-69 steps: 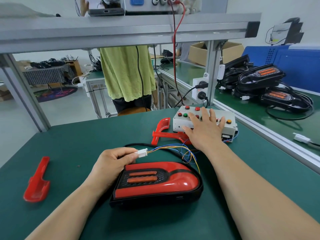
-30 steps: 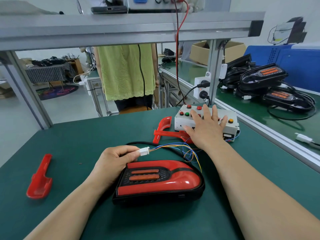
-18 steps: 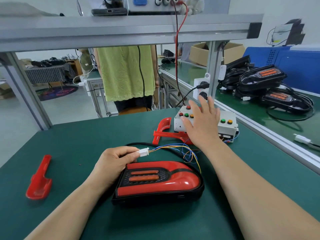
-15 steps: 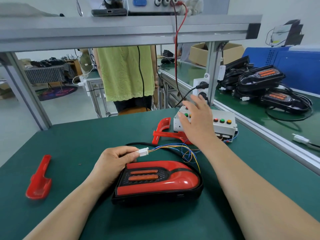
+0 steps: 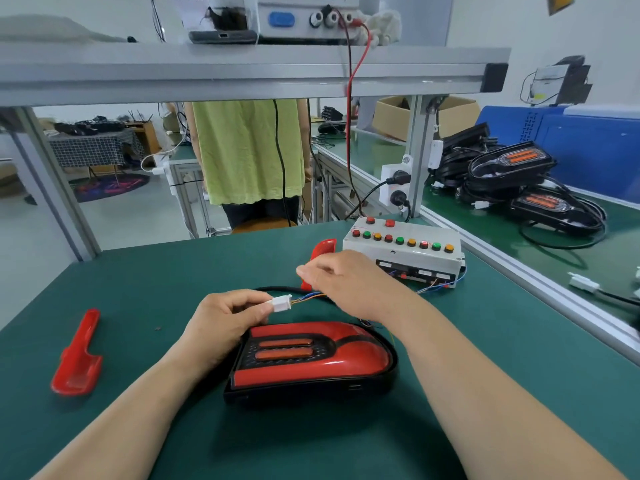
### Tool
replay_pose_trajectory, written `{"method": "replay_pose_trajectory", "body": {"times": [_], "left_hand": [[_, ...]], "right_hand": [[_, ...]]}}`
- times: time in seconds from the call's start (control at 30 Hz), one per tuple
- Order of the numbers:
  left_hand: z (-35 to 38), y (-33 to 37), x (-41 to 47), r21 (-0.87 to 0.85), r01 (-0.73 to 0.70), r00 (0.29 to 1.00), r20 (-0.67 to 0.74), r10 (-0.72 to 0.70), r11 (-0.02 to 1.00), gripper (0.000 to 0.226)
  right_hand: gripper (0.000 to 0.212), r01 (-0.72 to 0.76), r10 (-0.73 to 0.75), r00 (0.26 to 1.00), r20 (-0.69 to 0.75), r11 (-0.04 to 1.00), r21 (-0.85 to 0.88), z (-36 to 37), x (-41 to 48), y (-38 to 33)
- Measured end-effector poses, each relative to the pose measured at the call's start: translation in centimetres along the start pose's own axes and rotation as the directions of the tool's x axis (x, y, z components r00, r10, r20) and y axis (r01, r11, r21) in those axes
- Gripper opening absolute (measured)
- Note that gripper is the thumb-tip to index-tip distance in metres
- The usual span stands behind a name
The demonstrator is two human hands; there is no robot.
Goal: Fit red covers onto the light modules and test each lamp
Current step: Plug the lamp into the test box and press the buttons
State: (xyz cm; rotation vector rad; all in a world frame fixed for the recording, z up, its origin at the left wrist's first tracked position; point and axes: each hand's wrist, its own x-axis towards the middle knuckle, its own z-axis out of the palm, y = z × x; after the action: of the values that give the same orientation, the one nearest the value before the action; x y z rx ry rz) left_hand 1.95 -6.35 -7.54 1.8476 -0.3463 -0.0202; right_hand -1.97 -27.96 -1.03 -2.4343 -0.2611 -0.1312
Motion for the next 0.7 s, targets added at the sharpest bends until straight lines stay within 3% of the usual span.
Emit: {"method": "replay_pose_trajectory", "body": {"times": [0.17,0.5,0.7], "left_hand": [[-0.2,1.2,-0.3,-0.031,-0.02,1.0,-0.022,0.019,0.999,0.017],[0.5,3.6,-1.0,-0.05,-0.191,0.981,-0.044,0.189,0.98,0.031],[0.7,4.6,-1.7,-0.066,-0.267,0.964,-0.019,0.266,0.961,0.014]], "right_hand": [[0.025,0.062,-0.062,0.998,0.026,0.998,-0.004,1.3,-0.4,-0.4],[0.02,0.109,-0.104,0.99,-0.095,0.993,0.055,1.0,-0.5,0.2],[0.016,0.143,-0.124,0.987,-0.103,0.968,0.205,0.3,-0.9,0.3]]}}
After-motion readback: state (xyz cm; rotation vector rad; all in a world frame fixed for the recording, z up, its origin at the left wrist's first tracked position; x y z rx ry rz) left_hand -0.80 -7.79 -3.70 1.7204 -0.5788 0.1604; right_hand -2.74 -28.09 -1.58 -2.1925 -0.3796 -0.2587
